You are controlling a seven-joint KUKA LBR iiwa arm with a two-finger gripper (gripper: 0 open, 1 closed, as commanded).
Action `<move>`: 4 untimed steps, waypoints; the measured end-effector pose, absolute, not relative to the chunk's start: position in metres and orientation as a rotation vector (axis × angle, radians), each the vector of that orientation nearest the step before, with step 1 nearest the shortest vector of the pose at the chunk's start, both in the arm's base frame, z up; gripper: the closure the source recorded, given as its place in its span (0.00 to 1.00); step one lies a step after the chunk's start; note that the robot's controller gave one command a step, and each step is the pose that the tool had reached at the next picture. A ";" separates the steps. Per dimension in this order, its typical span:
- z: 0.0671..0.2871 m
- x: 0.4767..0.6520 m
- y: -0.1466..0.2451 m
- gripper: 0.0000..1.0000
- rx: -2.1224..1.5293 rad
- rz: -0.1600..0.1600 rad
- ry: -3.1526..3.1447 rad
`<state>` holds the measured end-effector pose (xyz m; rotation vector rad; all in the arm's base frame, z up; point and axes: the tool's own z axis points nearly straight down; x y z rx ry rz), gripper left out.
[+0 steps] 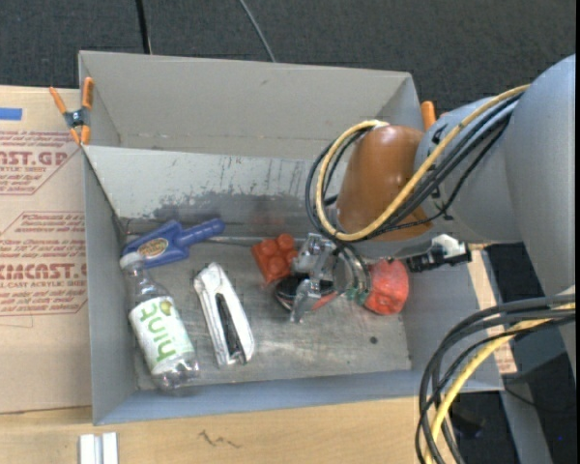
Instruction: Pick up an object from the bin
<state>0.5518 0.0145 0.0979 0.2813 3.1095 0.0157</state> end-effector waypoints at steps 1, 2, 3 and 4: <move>0.098 0.552 0.015 1.00 0.281 0.016 3.110; 0.098 0.552 0.015 1.00 0.281 0.016 3.110; 0.098 0.552 0.015 1.00 0.281 0.016 3.110; 0.098 0.552 0.015 1.00 0.281 0.016 3.110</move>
Offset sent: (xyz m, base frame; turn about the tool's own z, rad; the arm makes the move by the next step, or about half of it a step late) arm 0.0000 0.0000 0.0000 0.0000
